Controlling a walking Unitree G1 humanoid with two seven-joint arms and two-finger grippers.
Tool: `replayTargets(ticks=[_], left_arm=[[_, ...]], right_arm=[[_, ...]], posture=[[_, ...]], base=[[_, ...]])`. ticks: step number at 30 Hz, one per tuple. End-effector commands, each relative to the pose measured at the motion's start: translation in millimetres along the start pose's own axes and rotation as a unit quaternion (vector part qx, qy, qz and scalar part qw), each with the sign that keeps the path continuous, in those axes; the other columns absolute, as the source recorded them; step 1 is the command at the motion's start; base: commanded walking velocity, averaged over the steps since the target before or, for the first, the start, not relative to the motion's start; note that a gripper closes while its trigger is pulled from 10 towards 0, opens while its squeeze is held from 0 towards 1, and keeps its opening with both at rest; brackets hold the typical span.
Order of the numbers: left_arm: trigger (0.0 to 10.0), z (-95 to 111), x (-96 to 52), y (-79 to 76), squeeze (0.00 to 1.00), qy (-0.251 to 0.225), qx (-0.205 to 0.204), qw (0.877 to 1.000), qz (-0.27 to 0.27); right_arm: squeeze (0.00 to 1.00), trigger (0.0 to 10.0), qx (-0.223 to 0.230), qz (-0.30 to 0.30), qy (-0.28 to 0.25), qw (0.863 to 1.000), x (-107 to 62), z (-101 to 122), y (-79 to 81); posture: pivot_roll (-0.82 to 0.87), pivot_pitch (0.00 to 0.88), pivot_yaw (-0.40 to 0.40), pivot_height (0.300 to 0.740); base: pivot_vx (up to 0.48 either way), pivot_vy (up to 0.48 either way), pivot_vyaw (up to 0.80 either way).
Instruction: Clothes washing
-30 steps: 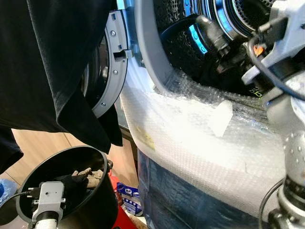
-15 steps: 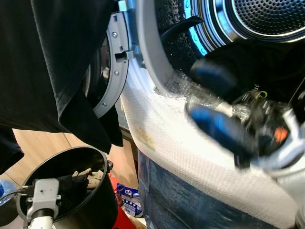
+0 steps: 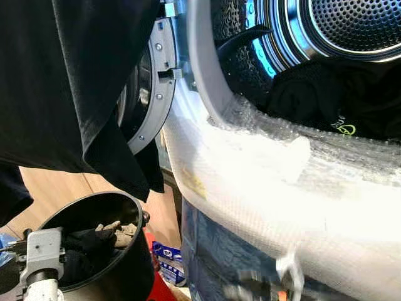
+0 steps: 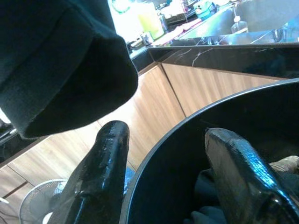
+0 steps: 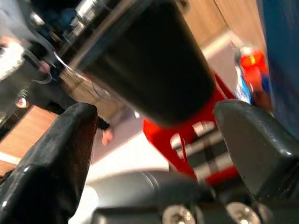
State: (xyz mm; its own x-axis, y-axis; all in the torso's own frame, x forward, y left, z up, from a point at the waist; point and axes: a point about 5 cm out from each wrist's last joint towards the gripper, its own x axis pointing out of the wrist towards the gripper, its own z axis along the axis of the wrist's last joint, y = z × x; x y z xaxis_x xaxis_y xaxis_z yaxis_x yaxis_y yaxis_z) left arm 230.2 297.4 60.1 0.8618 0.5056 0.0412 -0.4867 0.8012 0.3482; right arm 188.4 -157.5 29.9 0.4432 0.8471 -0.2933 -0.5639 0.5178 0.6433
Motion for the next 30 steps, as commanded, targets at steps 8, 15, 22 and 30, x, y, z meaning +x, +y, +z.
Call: replayTargets(ticks=[8,15,22,30], left_arm=[[10.0,2.1,4.1,14.4,0.0,0.007,-0.026,0.999,0.027],[10.0,-6.6,5.8,18.4,0.0,0.052,-0.095,0.992,0.06],[10.0,-2.7,16.1,32.0,0.0,0.066,-0.126,0.988,0.061],[10.0,-3.7,25.4,45.2,0.0,0.097,-0.168,0.979,0.058]], right_arm=[[0.0,10.0,0.035,-0.127,0.134,0.982,-0.4,-88.3,-39.1],[0.0,10.0,0.046,-0.274,0.187,0.942,-2.5,-118.7,-56.2],[0.0,10.0,0.067,-0.38,0.2,0.901,4.1,-129.7,-60.5],[0.0,10.0,0.064,-0.438,0.239,0.864,1.7,-136.3,-62.4]], posture=[[0.05,0.0,0.102,0.74],[0.07,0.0,0.098,0.74],[0.09,0.0,0.093,0.74],[0.09,0.0,0.099,0.74]], base=[[0.0,0.0,0.0],[0.0,0.0,0.0],[0.0,0.0,0.0],[0.0,0.0,0.0]])
